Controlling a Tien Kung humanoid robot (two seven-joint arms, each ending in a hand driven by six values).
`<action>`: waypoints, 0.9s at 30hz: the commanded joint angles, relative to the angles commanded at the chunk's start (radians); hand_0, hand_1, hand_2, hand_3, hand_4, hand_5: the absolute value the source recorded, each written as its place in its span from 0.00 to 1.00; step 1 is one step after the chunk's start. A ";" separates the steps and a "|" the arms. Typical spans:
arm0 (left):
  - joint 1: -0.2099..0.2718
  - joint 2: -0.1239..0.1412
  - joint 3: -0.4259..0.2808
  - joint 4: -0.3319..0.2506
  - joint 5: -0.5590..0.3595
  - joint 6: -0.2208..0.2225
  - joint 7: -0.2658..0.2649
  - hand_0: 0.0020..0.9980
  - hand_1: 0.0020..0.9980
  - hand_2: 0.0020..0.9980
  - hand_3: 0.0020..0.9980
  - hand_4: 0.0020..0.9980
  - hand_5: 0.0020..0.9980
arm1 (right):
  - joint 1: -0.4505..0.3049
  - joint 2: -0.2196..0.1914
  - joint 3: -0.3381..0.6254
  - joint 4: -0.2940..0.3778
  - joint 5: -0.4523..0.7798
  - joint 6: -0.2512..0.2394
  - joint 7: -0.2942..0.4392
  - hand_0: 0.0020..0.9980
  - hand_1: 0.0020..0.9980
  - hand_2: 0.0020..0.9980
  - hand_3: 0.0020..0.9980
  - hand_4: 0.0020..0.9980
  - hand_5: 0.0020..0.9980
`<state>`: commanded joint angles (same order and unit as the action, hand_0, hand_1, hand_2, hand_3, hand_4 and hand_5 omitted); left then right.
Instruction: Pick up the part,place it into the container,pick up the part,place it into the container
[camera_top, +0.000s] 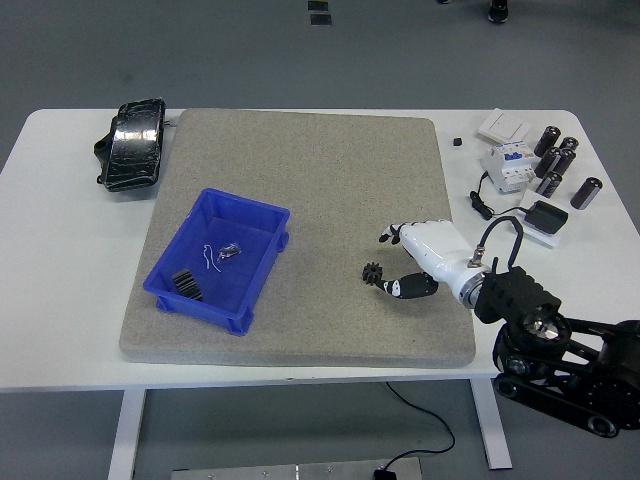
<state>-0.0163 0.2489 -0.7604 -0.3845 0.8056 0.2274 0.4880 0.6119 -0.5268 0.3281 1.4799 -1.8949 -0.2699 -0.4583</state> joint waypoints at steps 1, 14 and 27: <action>-0.001 0.000 0.000 0.000 0.000 0.000 0.000 0.69 0.65 0.64 0.58 0.77 0.63 | 0.000 0.000 0.001 0.003 0.008 0.000 0.000 0.30 0.48 0.75 0.79 0.91 0.48; -0.005 0.000 -0.003 0.000 0.004 0.004 -0.003 0.69 0.65 0.64 0.58 0.77 0.63 | 0.034 0.043 -0.065 -0.073 0.076 -0.031 0.021 0.28 0.45 0.68 0.72 0.82 0.42; -0.005 0.000 -0.002 0.002 0.001 0.006 -0.008 0.69 0.65 0.64 0.57 0.78 0.63 | 0.051 0.067 -0.103 -0.107 0.105 -0.065 0.033 0.25 0.40 0.54 0.67 0.65 0.30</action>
<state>-0.0209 0.2487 -0.7624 -0.3827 0.8066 0.2336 0.4803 0.6630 -0.4595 0.2250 1.3727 -1.7904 -0.3353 -0.4251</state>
